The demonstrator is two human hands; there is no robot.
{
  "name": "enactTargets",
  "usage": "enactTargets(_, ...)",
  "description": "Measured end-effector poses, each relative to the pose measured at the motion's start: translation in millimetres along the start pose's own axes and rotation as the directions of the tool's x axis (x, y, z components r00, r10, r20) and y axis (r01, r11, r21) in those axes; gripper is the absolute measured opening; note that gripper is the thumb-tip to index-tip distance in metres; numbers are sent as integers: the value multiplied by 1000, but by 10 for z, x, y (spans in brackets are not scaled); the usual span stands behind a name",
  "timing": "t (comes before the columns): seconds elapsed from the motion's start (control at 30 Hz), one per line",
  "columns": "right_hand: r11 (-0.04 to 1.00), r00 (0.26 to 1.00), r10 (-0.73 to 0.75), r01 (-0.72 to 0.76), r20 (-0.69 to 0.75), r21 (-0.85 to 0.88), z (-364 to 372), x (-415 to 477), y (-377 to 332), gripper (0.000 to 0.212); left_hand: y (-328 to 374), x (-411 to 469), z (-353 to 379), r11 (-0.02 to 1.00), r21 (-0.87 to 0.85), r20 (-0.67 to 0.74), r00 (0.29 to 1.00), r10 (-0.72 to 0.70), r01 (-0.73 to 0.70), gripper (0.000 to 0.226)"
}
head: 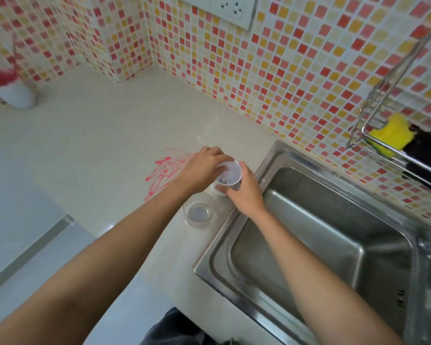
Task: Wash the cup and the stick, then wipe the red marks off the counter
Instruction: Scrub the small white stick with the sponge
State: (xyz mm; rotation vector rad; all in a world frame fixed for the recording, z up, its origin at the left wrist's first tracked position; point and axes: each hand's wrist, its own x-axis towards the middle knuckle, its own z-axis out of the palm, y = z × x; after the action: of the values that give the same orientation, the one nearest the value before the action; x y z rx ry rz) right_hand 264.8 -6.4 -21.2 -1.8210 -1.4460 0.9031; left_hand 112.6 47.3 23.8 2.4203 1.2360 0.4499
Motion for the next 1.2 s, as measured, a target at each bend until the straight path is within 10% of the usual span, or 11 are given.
enactTargets(0.47, 998, 995, 41, -45, -86, -46, 85, -90, -49, 82, -98, 243, -32, 948, 165, 121, 959, 255, -273, 18)
enactTargets(0.97, 985, 992, 120, -123, -32, -119, -22, -127, -231, 112, 158, 323, -416, 991, -38, -41, 991, 130, -131, 20)
enactTargets(1.2, 974, 824, -217, 144, -523, -176, -1366, -612, -851, 45, 492, 178, -378, 941, -338, -68, 997, -31, 6, 21)
